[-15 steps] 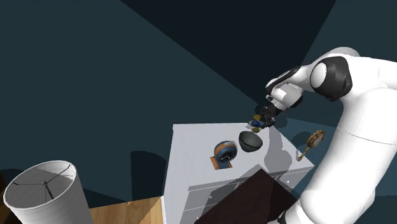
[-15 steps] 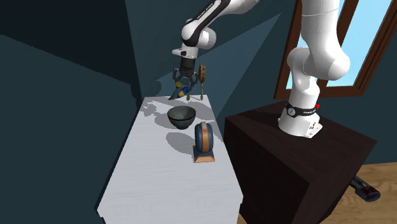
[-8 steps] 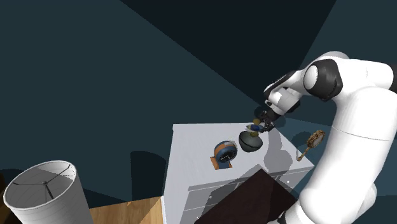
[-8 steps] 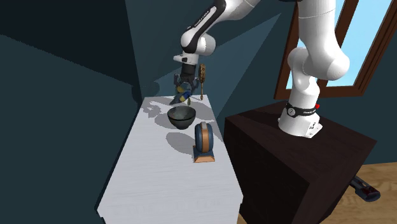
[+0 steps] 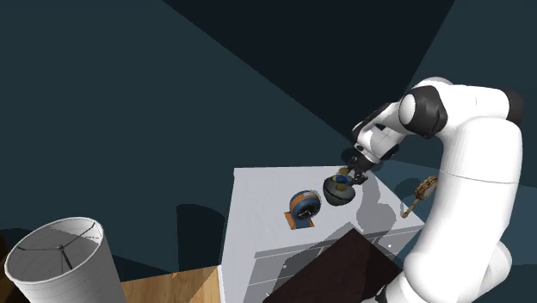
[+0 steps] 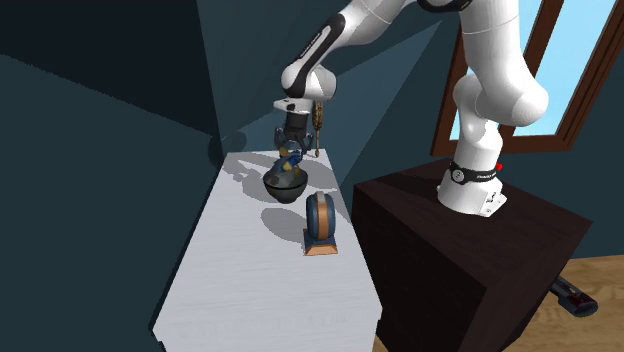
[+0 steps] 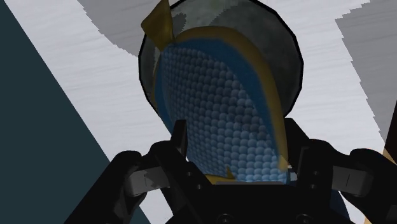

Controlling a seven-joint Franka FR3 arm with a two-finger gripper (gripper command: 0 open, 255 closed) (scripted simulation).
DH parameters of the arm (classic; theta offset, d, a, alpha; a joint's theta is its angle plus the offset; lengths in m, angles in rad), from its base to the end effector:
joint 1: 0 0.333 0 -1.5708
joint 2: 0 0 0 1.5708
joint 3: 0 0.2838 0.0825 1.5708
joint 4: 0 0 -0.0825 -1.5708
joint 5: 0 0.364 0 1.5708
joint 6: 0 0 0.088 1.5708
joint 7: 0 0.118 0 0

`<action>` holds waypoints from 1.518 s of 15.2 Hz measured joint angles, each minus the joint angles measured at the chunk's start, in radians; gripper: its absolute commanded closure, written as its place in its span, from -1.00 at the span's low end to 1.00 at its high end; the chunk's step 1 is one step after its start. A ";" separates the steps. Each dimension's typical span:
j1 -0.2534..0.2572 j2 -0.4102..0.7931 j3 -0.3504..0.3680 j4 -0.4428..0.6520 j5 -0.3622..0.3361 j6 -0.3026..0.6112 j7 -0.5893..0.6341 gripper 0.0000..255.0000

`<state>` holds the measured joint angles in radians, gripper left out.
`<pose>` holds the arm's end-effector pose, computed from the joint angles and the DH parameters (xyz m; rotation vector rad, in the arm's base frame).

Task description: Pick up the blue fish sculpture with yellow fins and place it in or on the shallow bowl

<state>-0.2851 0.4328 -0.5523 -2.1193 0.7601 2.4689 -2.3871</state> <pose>0.3690 -0.4114 0.2093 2.7003 1.4636 0.3803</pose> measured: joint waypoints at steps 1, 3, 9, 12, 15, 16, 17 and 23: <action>-0.003 0.007 0.007 -0.005 0.012 0.010 -0.010 1.00; -0.015 0.030 0.019 0.005 0.032 0.017 -0.027 1.00; -0.019 0.038 0.026 0.006 0.043 0.023 -0.034 1.00; -0.019 0.038 0.026 0.006 0.043 0.023 -0.035 -1.00; -0.019 0.038 0.026 0.006 0.043 0.023 -0.035 -1.00; -0.019 0.038 0.026 0.006 0.043 0.023 -0.035 -1.00; -0.012 0.022 0.015 0.001 0.028 0.016 -0.024 -1.00; 0.021 -0.073 -0.047 -0.022 -0.070 -0.035 0.037 -1.00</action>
<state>-0.2641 0.3602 -0.5996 -2.1413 0.6903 2.4334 -2.3506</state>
